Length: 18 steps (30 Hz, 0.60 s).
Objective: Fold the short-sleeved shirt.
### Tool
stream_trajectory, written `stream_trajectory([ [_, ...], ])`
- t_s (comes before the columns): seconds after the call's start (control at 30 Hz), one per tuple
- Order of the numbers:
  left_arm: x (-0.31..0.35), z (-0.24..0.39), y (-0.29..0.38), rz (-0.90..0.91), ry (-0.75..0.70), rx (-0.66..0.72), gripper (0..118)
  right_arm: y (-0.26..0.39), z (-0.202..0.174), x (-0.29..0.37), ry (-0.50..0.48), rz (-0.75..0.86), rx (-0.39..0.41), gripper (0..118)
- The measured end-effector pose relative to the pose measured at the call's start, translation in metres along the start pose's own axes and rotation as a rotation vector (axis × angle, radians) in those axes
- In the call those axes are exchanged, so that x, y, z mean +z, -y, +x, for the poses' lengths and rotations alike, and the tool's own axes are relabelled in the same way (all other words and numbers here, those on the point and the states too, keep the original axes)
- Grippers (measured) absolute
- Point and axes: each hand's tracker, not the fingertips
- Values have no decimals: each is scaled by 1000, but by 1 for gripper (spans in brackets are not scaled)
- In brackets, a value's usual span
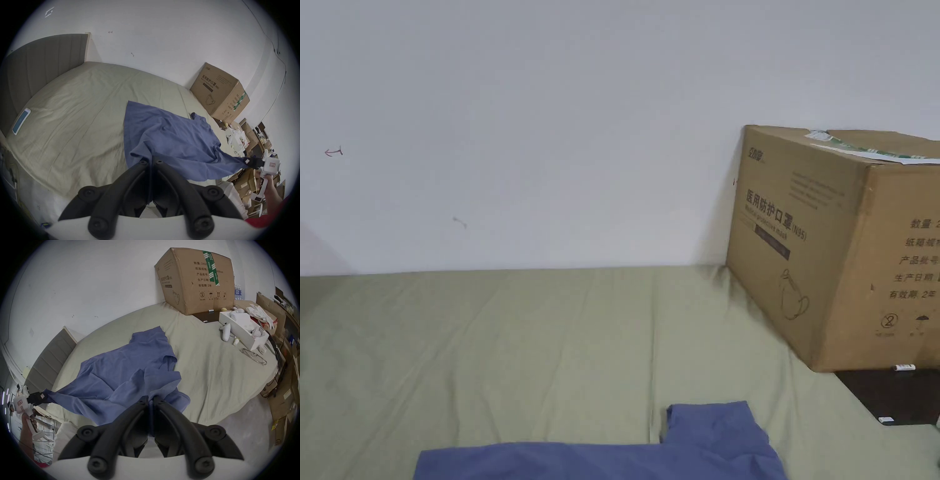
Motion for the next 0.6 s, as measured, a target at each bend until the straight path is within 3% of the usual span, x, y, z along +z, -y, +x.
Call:
stream_trajectory([
  [0.1, -11, -2, -8, 6, -4, -9, 1, -8, -3, -11, -6, -21, 12, 4],
  [0.27, -74, -9, -12, -83, -59, -47, 5, -28, 0, -91, 59, -81, 39, 11],
  [0.3, -85, -10, -12, -101, -89, -55, 14, -31, 1, -105, 86, -100, 37, 23],
  [0.37, -97, -7, -8, -95, -87, -39, 77, -36, 2, -120, 118, -109, 26, 88],
  [0.4, -97, -8, -8, -91, -94, -21, 106, -37, 3, -123, 124, -113, 26, 111],
  [0.43, -96, -8, -8, -81, -87, -3, 118, -38, 1, -122, 135, -108, 31, 118],
  [0.5, -76, -5, -7, 19, -50, 29, 114, -38, -4, -106, 114, 9, 50, 118],
  [0.6, -58, -1, -11, 23, -72, 10, 114, -40, -14, -81, 117, 106, 74, 118],
])
